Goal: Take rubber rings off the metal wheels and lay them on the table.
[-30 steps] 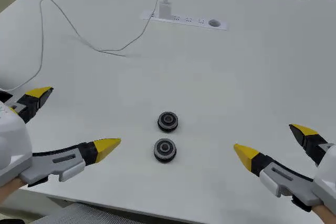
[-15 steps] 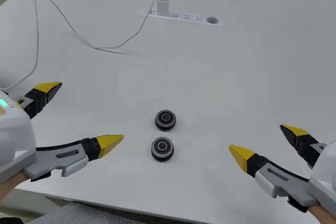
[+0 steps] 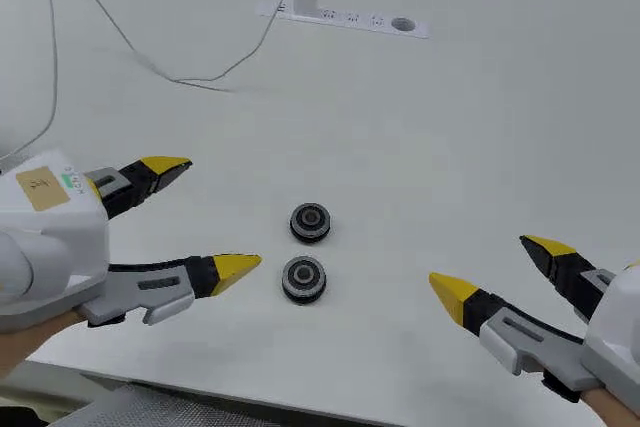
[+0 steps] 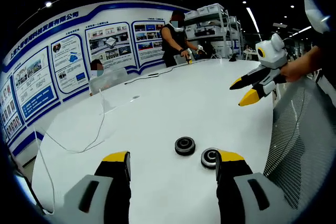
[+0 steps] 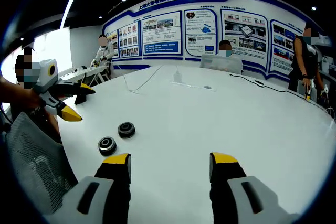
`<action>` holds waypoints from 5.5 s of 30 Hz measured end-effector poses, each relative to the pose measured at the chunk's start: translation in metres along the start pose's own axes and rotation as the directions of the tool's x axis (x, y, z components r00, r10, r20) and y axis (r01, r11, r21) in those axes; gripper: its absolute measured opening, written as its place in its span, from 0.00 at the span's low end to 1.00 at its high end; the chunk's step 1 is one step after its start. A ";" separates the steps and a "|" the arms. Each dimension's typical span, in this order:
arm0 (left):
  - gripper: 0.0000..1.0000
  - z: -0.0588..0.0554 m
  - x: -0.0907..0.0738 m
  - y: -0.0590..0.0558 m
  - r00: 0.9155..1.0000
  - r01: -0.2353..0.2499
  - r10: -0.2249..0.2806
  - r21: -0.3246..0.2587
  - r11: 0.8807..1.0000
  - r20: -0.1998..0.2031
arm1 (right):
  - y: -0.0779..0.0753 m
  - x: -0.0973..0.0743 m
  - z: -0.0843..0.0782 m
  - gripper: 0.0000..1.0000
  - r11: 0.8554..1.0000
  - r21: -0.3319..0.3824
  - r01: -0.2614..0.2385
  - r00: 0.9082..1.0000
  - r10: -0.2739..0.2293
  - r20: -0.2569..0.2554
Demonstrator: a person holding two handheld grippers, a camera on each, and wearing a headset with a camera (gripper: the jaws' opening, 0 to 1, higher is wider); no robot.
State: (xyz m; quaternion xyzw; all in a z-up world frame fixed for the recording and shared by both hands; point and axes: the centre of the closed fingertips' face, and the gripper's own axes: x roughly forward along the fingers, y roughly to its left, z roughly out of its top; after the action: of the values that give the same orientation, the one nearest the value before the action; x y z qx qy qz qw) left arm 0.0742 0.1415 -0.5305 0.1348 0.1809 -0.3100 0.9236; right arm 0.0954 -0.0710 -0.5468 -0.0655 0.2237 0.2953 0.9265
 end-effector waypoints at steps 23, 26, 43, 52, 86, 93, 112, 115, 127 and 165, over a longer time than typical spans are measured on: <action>0.35 -0.019 0.043 -0.051 0.959 0.274 -0.266 0.093 0.957 -0.098 | 0.015 0.010 -0.012 0.57 0.997 0.063 -0.055 0.998 0.057 -0.031; 0.30 -0.024 0.046 -0.054 0.953 0.293 -0.282 0.101 0.951 -0.108 | 0.017 0.010 -0.013 0.56 0.995 0.074 -0.061 0.997 0.064 -0.037; 0.14 -0.037 0.057 -0.064 0.922 0.373 -0.357 0.092 0.923 -0.151 | 0.020 0.013 -0.018 0.54 0.993 0.094 -0.075 0.996 0.079 -0.050; 0.14 -0.037 0.058 -0.067 0.914 0.390 -0.375 0.078 0.918 -0.154 | 0.020 0.013 -0.019 0.54 0.993 0.096 -0.075 0.996 0.080 -0.051; 0.14 -0.039 0.055 -0.074 0.874 0.458 -0.415 0.143 0.877 -0.254 | 0.033 0.015 -0.013 0.52 0.983 0.142 -0.113 0.993 0.118 -0.024; 0.14 -0.038 0.054 -0.074 0.873 0.463 -0.415 0.166 0.871 -0.255 | 0.060 0.022 -0.008 0.51 0.945 0.258 -0.202 0.978 0.207 0.008; 0.13 -0.039 0.055 -0.074 0.871 0.476 -0.424 0.211 0.854 -0.250 | 0.100 0.045 0.003 0.49 0.757 0.580 -0.302 0.948 0.303 0.098; 0.13 -0.039 0.055 -0.073 0.871 0.479 -0.431 0.205 0.854 -0.237 | 0.104 0.050 0.005 0.49 0.743 0.596 -0.303 0.947 0.306 0.100; 0.13 -0.038 0.054 -0.075 0.869 0.488 -0.438 0.244 0.838 -0.230 | 0.123 0.062 -0.009 0.46 0.654 0.699 -0.291 0.932 0.358 0.053; 0.13 -0.038 0.054 -0.076 0.871 0.486 -0.437 0.268 0.832 -0.224 | 0.141 0.066 -0.022 0.43 0.629 0.733 -0.259 0.904 0.425 -0.044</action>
State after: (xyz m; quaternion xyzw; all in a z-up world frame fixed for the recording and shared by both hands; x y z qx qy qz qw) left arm 0.0578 0.0685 -0.5972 0.2565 0.2264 -0.5376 0.7707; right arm 0.0536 0.0726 -0.5942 0.3102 0.4260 0.3481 0.7753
